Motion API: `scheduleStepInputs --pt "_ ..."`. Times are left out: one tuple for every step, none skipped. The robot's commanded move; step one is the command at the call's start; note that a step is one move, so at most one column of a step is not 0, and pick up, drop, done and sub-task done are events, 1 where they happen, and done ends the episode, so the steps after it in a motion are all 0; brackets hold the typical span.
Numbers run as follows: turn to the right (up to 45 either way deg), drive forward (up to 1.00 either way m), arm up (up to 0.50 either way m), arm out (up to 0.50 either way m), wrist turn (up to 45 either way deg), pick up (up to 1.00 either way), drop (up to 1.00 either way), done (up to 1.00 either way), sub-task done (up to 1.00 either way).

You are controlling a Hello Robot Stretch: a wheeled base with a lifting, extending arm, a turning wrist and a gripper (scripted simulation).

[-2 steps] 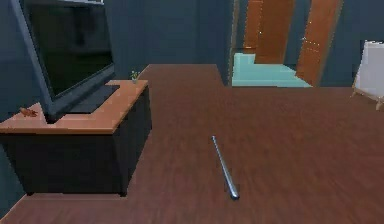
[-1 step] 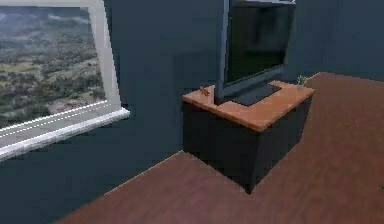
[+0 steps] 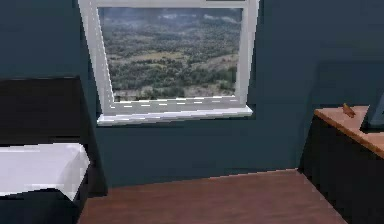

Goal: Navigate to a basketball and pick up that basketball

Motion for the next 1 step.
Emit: scheduleStepInputs --pt "0.0 0.25 0.00 0.00 0.0 0.00 0.00 0.00 0.00"
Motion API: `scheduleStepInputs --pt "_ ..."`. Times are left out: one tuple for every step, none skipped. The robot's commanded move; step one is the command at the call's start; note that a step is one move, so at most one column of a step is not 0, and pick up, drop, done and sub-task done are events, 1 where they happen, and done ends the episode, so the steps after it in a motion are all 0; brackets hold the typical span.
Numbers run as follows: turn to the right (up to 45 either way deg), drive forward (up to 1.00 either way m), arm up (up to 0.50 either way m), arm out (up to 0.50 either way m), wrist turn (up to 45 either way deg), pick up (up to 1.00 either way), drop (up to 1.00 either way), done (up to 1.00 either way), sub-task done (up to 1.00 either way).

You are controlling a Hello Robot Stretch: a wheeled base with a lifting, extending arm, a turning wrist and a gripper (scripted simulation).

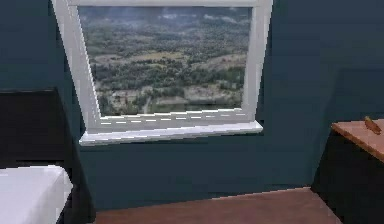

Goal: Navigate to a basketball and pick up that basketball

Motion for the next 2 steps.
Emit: scheduleStepInputs --pt "45.0 0.00 0.00 0.00 0.0 0.00 0.00 0.00 0.00" --pt "45.0 0.00 0.00 0.00 0.0 0.00 0.00 0.00 0.00"
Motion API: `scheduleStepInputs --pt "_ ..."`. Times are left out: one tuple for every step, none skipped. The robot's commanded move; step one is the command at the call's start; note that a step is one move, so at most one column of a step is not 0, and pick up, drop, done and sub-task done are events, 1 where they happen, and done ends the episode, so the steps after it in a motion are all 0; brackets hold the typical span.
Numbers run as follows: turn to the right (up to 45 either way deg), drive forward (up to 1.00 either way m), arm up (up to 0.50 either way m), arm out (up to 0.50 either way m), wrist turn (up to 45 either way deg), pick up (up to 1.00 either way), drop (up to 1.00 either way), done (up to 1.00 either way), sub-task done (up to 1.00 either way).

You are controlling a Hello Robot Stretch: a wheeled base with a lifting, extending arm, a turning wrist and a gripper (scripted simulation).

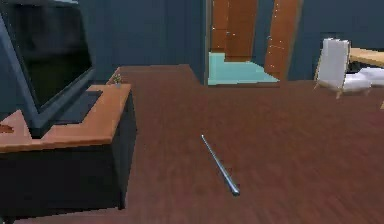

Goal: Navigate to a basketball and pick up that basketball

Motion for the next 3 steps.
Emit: scheduleStepInputs --pt "36.0 0.00 0.00 0.00 0.0 0.00 0.00 0.00 0.00" --pt "45.0 0.00 0.00 0.00 0.0 0.00 0.00 0.00 0.00" --pt "15.0 0.00 0.00 0.00 0.0 0.00 0.00 0.00 0.00"
